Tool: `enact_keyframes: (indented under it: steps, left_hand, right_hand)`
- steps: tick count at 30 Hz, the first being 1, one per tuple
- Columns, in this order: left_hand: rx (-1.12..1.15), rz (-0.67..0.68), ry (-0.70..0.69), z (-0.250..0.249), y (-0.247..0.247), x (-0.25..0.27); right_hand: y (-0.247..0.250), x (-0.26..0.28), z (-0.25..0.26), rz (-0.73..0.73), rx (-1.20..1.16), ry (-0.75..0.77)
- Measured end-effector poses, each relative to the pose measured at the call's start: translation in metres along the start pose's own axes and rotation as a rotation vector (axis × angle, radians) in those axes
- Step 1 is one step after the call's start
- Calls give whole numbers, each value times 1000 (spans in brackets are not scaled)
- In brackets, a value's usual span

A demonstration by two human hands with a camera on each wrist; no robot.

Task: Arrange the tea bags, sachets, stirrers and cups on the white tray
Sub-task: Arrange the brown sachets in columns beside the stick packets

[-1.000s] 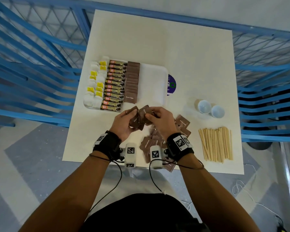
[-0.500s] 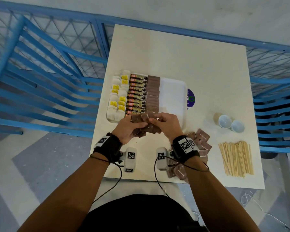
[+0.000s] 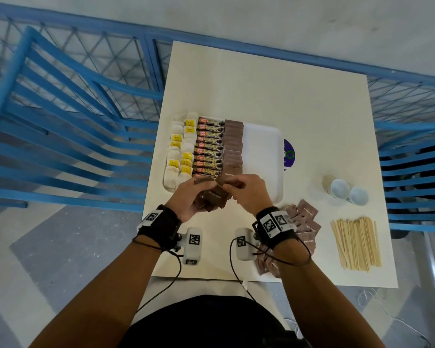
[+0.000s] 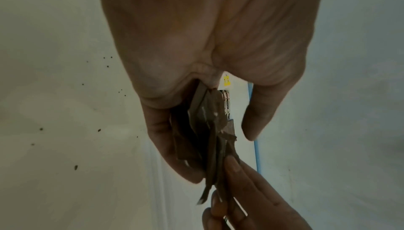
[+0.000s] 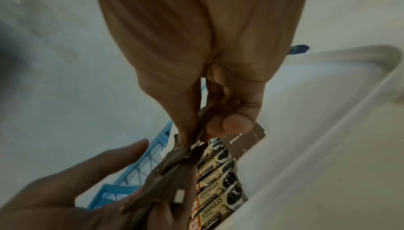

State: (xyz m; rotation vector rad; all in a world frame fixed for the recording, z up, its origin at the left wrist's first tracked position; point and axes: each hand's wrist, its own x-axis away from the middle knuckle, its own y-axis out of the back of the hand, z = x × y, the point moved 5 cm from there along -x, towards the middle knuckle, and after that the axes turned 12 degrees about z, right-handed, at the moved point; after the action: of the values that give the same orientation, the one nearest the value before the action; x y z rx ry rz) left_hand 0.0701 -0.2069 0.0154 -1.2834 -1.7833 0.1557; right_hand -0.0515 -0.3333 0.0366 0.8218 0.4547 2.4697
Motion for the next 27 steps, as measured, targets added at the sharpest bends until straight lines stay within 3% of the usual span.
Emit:
enact_keyframes:
  steps: [8,11,15,22,27]
  left_hand:
    - [-80,-116,-54,16,9,-7]
    - [-72,-128,-25,20,12,-7]
    - [-45,-184,-6,25,26,-5]
    - [-13,-235,8,34,43,3]
    - [17,-209,22,34,43,7]
  right_hand:
    - [-4,2,-14,23,-211,-96]
    - [3,0,-25,-44,-206,-107]
    - [18,-12,-44,-159,-92,-126]
    - [7,-37,-41,-99,236,-33]
    - [2,-43,-40,-149,285,-4]
